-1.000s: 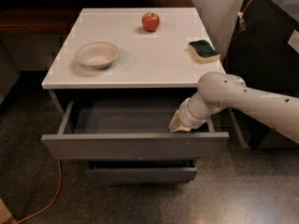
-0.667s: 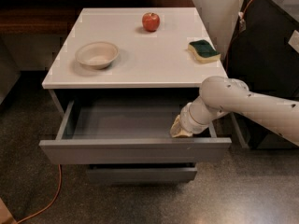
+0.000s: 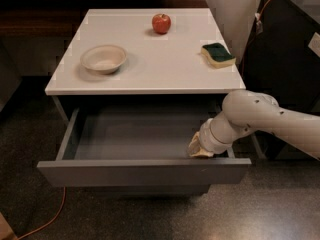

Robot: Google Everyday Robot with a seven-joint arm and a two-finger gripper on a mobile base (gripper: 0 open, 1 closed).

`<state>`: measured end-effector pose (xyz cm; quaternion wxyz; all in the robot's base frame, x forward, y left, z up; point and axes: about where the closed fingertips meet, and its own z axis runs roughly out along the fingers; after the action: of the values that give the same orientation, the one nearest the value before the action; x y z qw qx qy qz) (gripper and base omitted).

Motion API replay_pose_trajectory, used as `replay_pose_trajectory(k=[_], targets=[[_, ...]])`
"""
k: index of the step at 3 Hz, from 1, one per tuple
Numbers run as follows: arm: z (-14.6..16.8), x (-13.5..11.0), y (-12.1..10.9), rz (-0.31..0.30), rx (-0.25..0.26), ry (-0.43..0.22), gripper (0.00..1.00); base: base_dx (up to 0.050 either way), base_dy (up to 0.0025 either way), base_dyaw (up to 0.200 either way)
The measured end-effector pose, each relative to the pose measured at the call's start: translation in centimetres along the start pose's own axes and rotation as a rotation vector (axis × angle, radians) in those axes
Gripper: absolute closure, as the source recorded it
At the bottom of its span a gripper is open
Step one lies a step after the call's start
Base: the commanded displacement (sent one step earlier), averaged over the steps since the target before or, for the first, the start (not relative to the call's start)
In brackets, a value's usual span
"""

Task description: Place apple into top drawer

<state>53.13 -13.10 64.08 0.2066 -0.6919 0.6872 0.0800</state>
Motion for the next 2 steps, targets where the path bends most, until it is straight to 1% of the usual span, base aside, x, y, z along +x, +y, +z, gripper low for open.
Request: replay_pose_trajectory(k=[2], targets=[[-1.6, 0.6, 3.3, 0.032, 0.009, -0.005, 1.00, 0.000, 0.00000, 0.000]])
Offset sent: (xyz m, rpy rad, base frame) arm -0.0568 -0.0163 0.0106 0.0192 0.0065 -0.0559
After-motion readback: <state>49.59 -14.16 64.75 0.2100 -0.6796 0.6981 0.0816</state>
